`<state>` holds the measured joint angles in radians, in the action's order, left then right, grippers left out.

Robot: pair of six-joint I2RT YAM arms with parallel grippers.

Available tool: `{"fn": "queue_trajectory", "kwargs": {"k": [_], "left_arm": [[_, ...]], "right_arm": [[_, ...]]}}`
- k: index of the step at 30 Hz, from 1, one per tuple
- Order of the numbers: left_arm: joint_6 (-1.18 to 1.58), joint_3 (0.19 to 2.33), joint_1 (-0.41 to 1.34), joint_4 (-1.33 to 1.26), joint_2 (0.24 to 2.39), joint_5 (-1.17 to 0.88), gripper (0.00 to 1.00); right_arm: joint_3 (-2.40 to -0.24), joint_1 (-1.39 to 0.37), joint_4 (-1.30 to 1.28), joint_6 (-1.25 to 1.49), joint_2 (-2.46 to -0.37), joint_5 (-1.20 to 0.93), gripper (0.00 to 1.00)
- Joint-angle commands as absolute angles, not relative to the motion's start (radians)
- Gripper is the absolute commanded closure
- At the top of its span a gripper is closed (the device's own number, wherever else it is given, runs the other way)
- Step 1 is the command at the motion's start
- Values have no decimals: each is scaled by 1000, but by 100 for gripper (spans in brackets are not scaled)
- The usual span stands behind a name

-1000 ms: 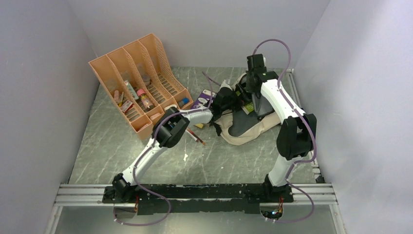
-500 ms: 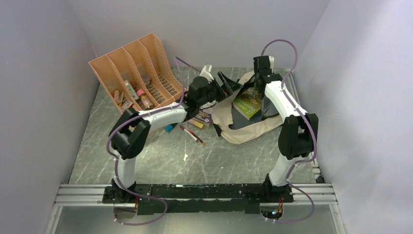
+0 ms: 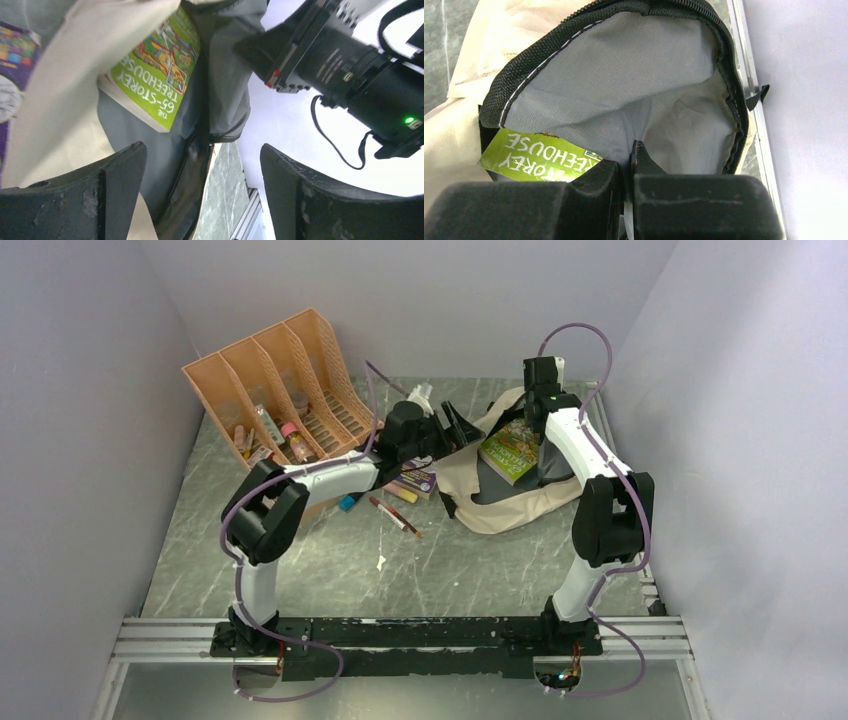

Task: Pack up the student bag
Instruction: Place the book in the student bag.

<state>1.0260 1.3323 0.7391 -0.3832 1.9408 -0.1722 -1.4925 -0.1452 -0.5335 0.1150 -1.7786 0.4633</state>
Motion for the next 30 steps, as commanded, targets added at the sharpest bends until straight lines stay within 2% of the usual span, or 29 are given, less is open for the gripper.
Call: {"fn": "queue_trajectory", "kwargs": {"k": [1, 6, 13, 19, 24, 28, 30], "left_arm": [[998, 1400, 804, -380, 2006, -186, 15], [1072, 1477, 838, -347, 2128, -126, 21], [1142, 1560, 864, -413, 2268, -58, 22], [1171, 1703, 867, -342, 2388, -14, 28], [1183, 1837, 868, -311, 2484, -2, 39], [1187, 1966, 874, -297, 2566, -5, 56], [1177, 2050, 878, -275, 2614, -9, 59]], "right_arm": [[-1495, -129, -501, 129, -1762, 466, 99], [-1492, -130, -510, 146, -1754, 458, 99], [-1455, -142, -483, 173, -1719, 433, 100], [-1447, -148, -480, 175, -1718, 418, 100], [-1445, -151, -479, 179, -1719, 402, 100], [-1437, -156, -475, 187, -1714, 386, 100], [-1432, -158, -471, 187, -1712, 381, 100]]}}
